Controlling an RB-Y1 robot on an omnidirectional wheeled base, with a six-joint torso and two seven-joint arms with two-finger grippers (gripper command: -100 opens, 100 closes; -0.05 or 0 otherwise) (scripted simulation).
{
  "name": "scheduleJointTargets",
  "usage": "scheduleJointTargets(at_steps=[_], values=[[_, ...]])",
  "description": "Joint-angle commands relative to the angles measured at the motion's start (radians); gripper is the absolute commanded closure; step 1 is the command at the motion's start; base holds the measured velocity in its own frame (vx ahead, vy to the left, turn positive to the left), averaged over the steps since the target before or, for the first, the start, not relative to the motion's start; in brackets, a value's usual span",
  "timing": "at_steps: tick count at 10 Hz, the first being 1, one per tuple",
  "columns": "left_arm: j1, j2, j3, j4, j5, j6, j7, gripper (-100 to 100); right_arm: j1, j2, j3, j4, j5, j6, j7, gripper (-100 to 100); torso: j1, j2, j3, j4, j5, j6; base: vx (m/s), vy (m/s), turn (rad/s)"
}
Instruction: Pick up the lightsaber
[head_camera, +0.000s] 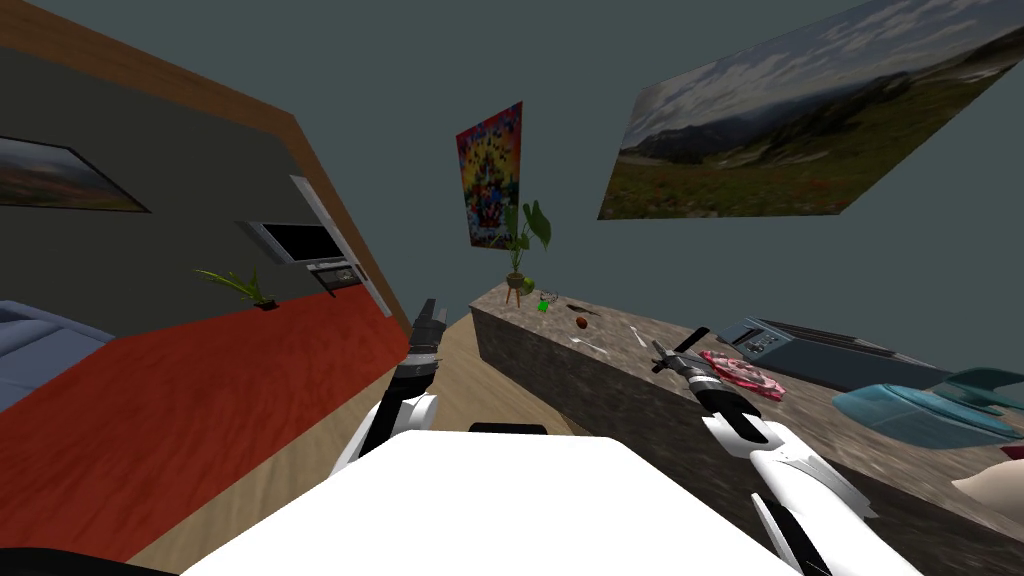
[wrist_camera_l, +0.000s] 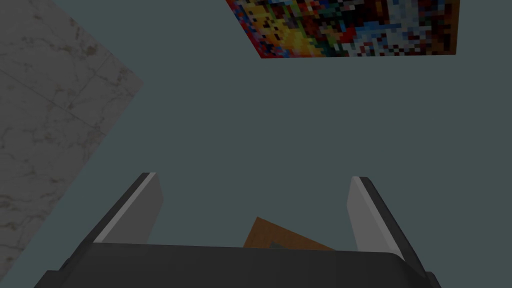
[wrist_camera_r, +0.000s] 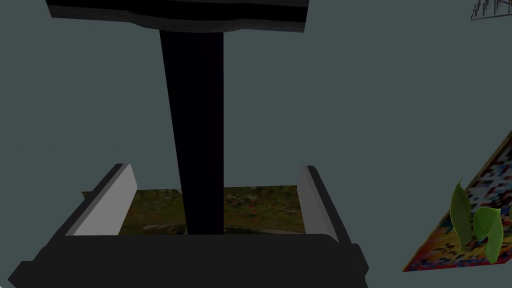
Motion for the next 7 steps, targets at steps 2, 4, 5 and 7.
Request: scheduleJointTargets(at_steps=[2, 4, 5, 7], values=[[0.000, 0.000, 0.000, 0.000, 0.000, 0.000, 0.000, 0, -0.060, -0.032, -0.006, 0.104, -0.020, -0.029, 0.028, -100, 0.002, 0.001, 0.001, 0.000, 0.000, 0.000, -0.066, 0.069, 0.094], [0.000, 0.000, 0.000, 0.000, 0.000, 0.000, 0.000, 0, -0.127, -0.088, -0.021, 0.224, -0.065, -0.061, 0.063, -100, -0.003, -0.001, -0.001, 0.000, -0.001, 0.002, -0.040, 0.026, 0.081], [0.000, 0.000, 0.000, 0.000, 0.000, 0.000, 0.000, 0, -0.127, -0.088, -0.021, 0.276, -0.065, -0.061, 0.063, -100, -0.001, 0.001, 0.000, 0.000, 0.000, 0.000, -0.079, 0.058, 0.165], [0.000, 0.000, 0.000, 0.000, 0.000, 0.000, 0.000, 0, -0.127, -0.088, -0.021, 0.287, -0.065, -0.061, 0.063, -100, -0.001, 0.000, 0.000, 0.000, 0.000, 0.002, -0.019, 0.028, -0.011]])
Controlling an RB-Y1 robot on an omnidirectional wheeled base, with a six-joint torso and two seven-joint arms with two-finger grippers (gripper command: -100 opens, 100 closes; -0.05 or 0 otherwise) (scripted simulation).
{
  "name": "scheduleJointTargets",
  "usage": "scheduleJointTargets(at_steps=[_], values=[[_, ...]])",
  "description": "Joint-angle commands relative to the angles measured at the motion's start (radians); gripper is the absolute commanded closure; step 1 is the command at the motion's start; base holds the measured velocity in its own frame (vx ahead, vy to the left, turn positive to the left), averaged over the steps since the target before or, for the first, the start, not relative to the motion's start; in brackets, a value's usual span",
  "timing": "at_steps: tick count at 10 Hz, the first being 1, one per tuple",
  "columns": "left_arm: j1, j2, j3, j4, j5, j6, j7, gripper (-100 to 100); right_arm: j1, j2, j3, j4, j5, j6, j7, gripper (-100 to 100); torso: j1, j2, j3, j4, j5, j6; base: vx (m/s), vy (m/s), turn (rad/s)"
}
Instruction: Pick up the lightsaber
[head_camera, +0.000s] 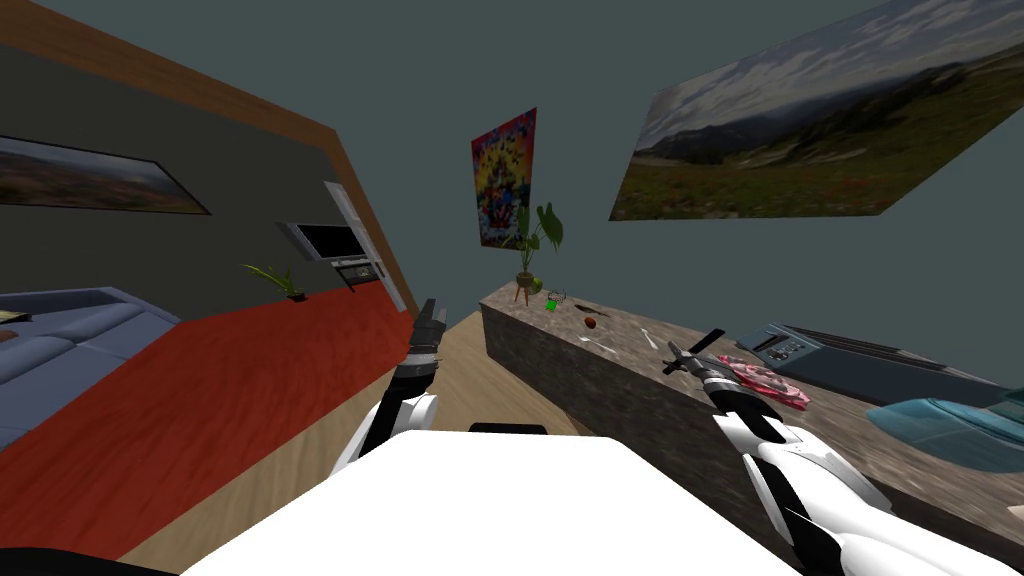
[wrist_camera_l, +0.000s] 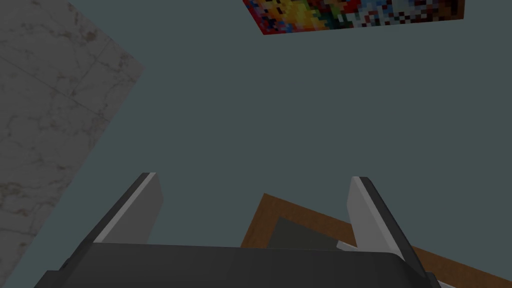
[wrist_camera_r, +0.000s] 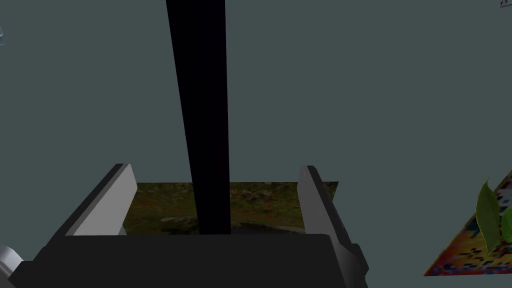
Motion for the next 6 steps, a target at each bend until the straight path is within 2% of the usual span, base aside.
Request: scheduleJointTargets(at_steps=[1, 2, 6], values=[[0.000, 0.000, 0.000, 0.000, 0.000, 0.000, 0.000, 0, 0.000, 0.000, 0.000, 0.000, 0.000, 0.000, 0.000, -100, 0.000, 0.000, 0.000, 0.000, 0.000, 0.000, -0.001, 0.006, -0.004], [0.000, 0.000, 0.000, 0.000, 0.000, 0.000, 0.000, 0, -0.001, 0.000, 0.000, 0.003, 0.000, -0.002, 0.001, 100, -0.001, -0.001, 0.000, 0.000, 0.000, 0.000, 0.000, 0.000, 0.000], [0.000, 0.000, 0.000, 0.000, 0.000, 0.000, 0.000, 0, -0.001, -0.001, 0.000, 0.003, 0.000, -0.002, 0.001, 100, -0.002, -0.001, -0.001, 0.000, -0.001, 0.000, 0.000, 0.000, 0.000]])
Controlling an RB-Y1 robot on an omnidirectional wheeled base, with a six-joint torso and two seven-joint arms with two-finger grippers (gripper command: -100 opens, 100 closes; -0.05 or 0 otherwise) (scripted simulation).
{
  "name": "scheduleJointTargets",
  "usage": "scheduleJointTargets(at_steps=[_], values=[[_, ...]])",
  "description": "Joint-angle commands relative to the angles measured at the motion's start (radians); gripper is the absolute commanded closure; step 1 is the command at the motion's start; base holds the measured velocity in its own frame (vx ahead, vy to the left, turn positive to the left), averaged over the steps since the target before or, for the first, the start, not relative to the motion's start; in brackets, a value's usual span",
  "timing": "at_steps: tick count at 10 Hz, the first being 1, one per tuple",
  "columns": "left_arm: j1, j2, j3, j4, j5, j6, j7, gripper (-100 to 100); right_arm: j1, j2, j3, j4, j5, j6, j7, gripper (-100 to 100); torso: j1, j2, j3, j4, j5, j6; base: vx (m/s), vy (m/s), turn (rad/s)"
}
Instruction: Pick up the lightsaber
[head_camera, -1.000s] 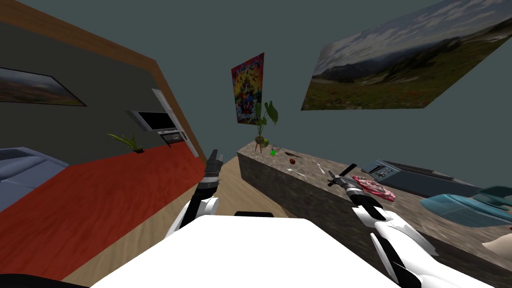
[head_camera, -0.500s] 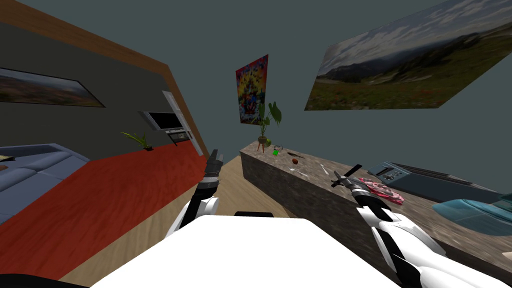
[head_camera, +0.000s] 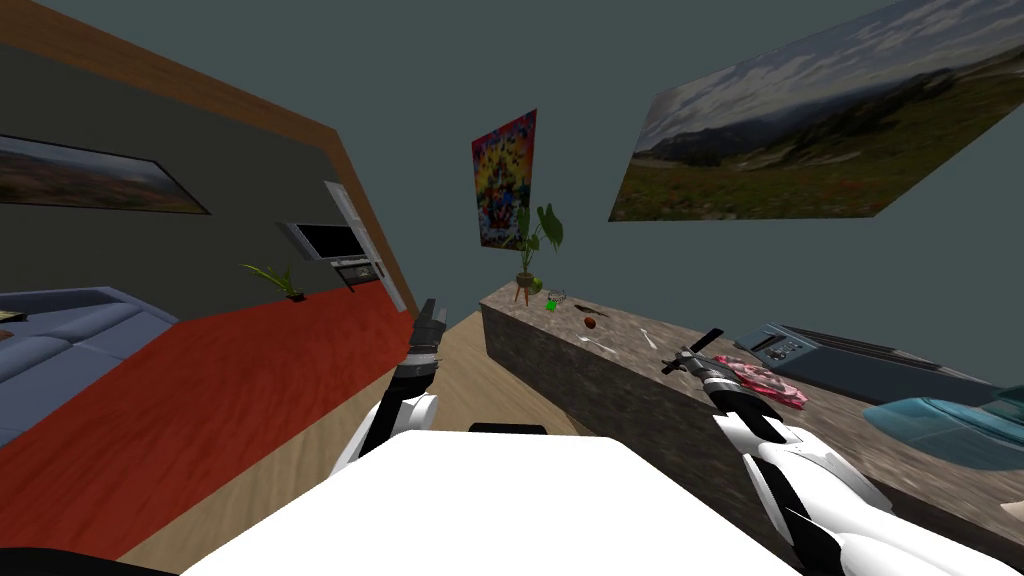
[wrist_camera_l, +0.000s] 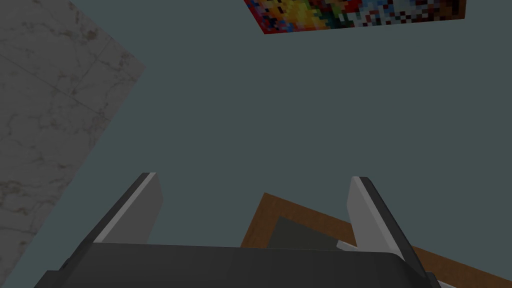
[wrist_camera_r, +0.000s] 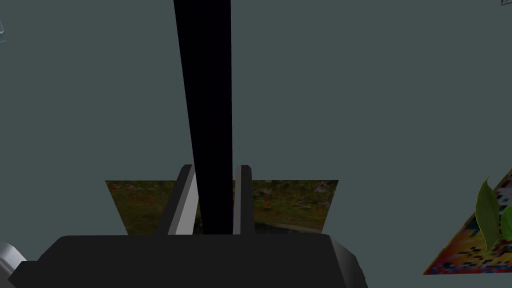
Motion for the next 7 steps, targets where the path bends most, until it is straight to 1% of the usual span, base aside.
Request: scheduleJointTargets(at_steps=[1, 2, 3, 4, 5, 6, 7], values=[[0.000, 0.000, 0.000, 0.000, 0.000, 0.000, 0.000, 0, 0.000, 0.000, 0.000, 0.000, 0.000, 0.000, 0.000, 0, 0.000, 0.000, 0.000, 0.000, 0.000, 0.000, 0.000, 0.000, 0.000], [0.000, 0.000, 0.000, 0.000, 0.000, 0.000, 0.000, 0, 0.050, 0.050, 0.013, -0.050, 0.044, 0.030, -0.032, 100, 0.000, 0.000, 0.000, 0.000, 0.000, 0.000, 0.066, -0.085, -0.177], [0.000, 0.000, 0.000, 0.000, 0.000, 0.000, 0.000, 0, 0.067, 0.058, 0.013, -0.133, 0.044, 0.030, -0.032, 100, -0.005, -0.001, -0.002, -0.003, -0.006, 0.005, 0.092, -0.091, -0.164], [0.000, 0.000, 0.000, 0.000, 0.000, 0.000, 0.000, 0, 0.122, 0.106, 0.027, -0.182, 0.084, 0.063, -0.067, 100, -0.009, -0.003, -0.003, -0.004, -0.008, 0.005, 0.138, -0.123, -0.227], [0.000, 0.000, 0.000, 0.000, 0.000, 0.000, 0.000, 0, 0.133, 0.114, 0.027, -0.227, 0.089, 0.063, -0.067, 100, -0.015, -0.005, -0.006, -0.008, -0.013, 0.008, 0.105, -0.074, -0.114], [0.000, 0.000, 0.000, 0.000, 0.000, 0.000, 0.000, 0, 0.133, 0.114, 0.027, -0.245, 0.089, 0.063, -0.067, 100, -0.020, -0.007, -0.008, -0.010, -0.017, 0.007, 0.027, -0.016, -0.018], [0.000, 0.000, 0.000, 0.000, 0.000, 0.000, 0.000, 0, 0.133, 0.114, 0.027, -0.264, 0.089, 0.063, -0.067, 100, -0.020, -0.006, -0.008, -0.010, -0.018, 0.005, -0.007, 0.002, 0.017]])
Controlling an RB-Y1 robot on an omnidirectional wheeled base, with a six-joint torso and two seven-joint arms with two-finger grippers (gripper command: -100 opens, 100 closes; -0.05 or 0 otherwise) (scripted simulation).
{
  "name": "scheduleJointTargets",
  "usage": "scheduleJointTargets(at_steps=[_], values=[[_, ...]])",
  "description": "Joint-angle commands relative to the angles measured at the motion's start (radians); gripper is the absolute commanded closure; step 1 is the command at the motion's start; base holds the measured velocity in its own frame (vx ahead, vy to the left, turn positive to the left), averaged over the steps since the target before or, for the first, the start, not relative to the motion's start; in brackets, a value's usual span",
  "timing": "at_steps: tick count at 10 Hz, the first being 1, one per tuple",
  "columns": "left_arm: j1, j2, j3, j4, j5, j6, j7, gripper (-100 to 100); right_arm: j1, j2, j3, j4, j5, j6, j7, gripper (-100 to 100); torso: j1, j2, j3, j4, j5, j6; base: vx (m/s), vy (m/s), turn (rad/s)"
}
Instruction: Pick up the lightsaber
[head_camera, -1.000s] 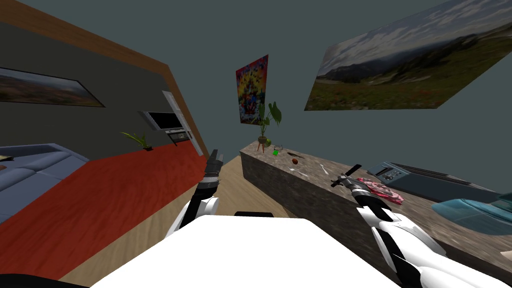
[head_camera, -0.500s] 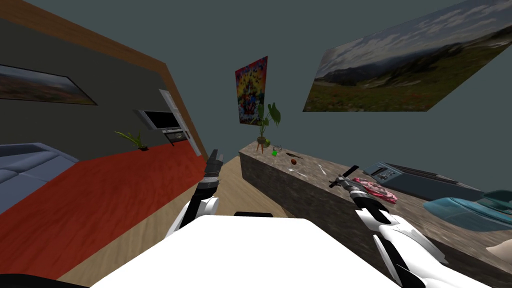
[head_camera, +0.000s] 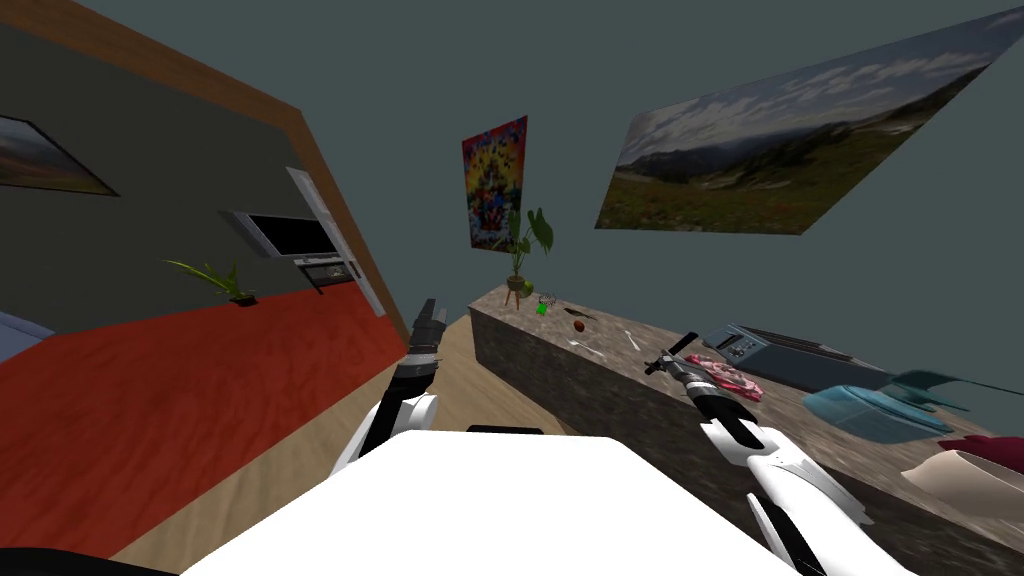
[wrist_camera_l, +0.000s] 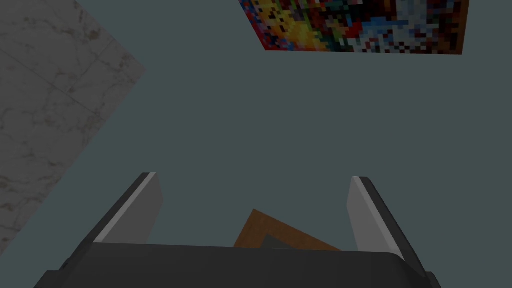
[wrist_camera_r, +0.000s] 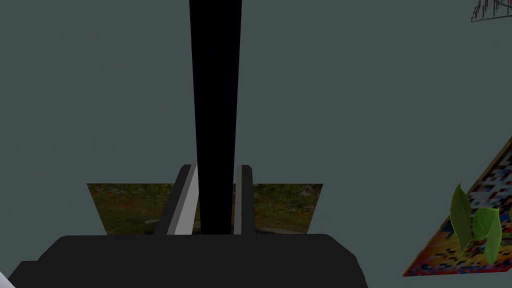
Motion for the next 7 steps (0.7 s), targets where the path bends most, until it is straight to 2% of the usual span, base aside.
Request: scheduleJointTargets(at_steps=[1, 2, 3, 4, 5, 6, 7], values=[[0.000, 0.000, 0.000, 0.000, 0.000, 0.000, 0.000, 0, 0.006, 0.007, 0.001, -0.032, 0.001, 0.007, 0.001, 100, 0.000, 0.000, 0.000, 0.000, 0.000, 0.000, -0.012, 0.004, 0.019], [0.000, 0.000, 0.000, 0.000, 0.000, 0.000, 0.000, 0, 0.055, 0.053, 0.015, -0.071, 0.046, 0.040, -0.034, 100, 0.001, 0.001, 0.000, 0.000, 0.000, 0.000, 0.065, -0.057, -0.176], [0.000, 0.000, 0.000, 0.000, 0.000, 0.000, 0.000, 0, 0.072, 0.062, 0.015, -0.107, 0.046, 0.040, -0.034, 100, -0.004, -0.001, -0.002, -0.002, -0.003, 0.005, 0.093, -0.063, -0.148], [0.000, 0.000, 0.000, 0.000, 0.000, 0.000, 0.000, 0, 0.072, 0.062, 0.015, -0.152, 0.046, 0.040, -0.034, 100, -0.008, -0.002, -0.003, -0.005, -0.007, 0.007, 0.044, -0.033, -0.048], [0.000, 0.000, 0.000, 0.000, 0.000, 0.000, 0.000, 0, 0.072, 0.062, 0.015, -0.168, 0.046, 0.040, -0.034, 100, -0.010, -0.002, -0.003, -0.005, -0.008, 0.006, 0.005, -0.015, 0.013], [0.000, 0.000, 0.000, 0.000, 0.000, 0.000, 0.000, 0, 0.115, 0.109, 0.029, -0.191, 0.091, 0.073, -0.069, 100, -0.009, 0.000, -0.002, -0.004, -0.007, 0.005, 0.076, -0.059, -0.193], [0.000, 0.000, 0.000, 0.000, 0.000, 0.000, 0.000, 0, 0.139, 0.118, 0.029, -0.218, 0.091, 0.073, -0.069, 100, -0.013, -0.001, -0.004, -0.008, -0.011, 0.012, 0.103, -0.072, -0.128]])
